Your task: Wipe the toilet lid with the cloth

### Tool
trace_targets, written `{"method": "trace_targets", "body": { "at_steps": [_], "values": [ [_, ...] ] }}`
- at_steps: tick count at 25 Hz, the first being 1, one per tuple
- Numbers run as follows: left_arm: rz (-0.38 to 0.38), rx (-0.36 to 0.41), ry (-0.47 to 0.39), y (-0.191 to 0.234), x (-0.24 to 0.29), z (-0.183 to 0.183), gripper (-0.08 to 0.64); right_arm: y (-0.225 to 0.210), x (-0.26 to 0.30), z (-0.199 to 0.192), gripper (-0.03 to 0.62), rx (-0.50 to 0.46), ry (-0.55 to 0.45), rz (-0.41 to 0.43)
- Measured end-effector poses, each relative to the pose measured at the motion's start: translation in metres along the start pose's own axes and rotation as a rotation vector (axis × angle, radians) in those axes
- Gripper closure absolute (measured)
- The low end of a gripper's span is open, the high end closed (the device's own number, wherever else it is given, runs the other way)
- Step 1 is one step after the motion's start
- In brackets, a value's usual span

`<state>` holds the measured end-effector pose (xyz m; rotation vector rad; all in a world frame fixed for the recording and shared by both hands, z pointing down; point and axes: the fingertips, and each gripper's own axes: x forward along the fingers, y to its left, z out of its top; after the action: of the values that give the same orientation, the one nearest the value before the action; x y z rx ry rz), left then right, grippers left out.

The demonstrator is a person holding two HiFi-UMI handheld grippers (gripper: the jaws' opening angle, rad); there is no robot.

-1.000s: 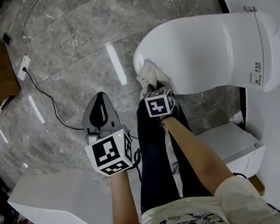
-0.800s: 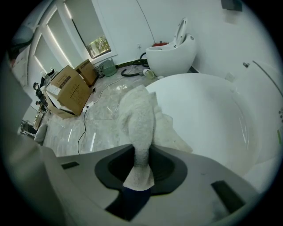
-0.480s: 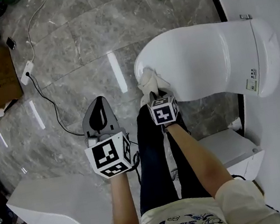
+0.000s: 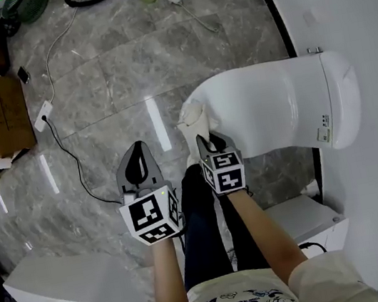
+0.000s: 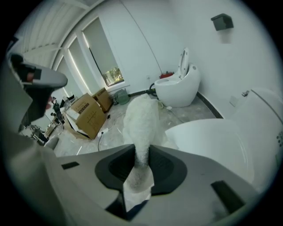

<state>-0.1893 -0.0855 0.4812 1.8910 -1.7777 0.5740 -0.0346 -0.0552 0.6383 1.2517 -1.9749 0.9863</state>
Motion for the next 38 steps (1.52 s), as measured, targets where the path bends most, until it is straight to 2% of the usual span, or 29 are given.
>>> {"method": "trace_targets", "body": {
  "at_steps": [4,11,19,25,33,38],
  "values": [
    [0.004,-0.010,-0.038,-0.001,-0.012,0.037,0.557,0.001,-0.046,0.066,0.508,-0.002,-0.130,0.004],
    [0.021,-0.018,-0.145,-0.002,-0.050,0.119,0.557,-0.002,-0.139,0.177,0.508,-0.051,-0.343,-0.041],
    [0.028,-0.015,-0.279,-0.010,-0.108,0.211,0.557,0.009,-0.250,0.271,0.508,-0.110,-0.540,-0.073],
    [0.040,-0.004,-0.391,-0.010,-0.160,0.270,0.557,0.021,-0.329,0.315,0.509,-0.133,-0.668,-0.088],
    [0.046,0.025,-0.519,-0.020,-0.220,0.322,0.557,0.028,-0.410,0.349,0.509,-0.168,-0.803,-0.116],
    [0.052,0.044,-0.587,-0.031,-0.251,0.343,0.557,0.030,-0.447,0.359,0.509,-0.192,-0.867,-0.119]
  ]
}}
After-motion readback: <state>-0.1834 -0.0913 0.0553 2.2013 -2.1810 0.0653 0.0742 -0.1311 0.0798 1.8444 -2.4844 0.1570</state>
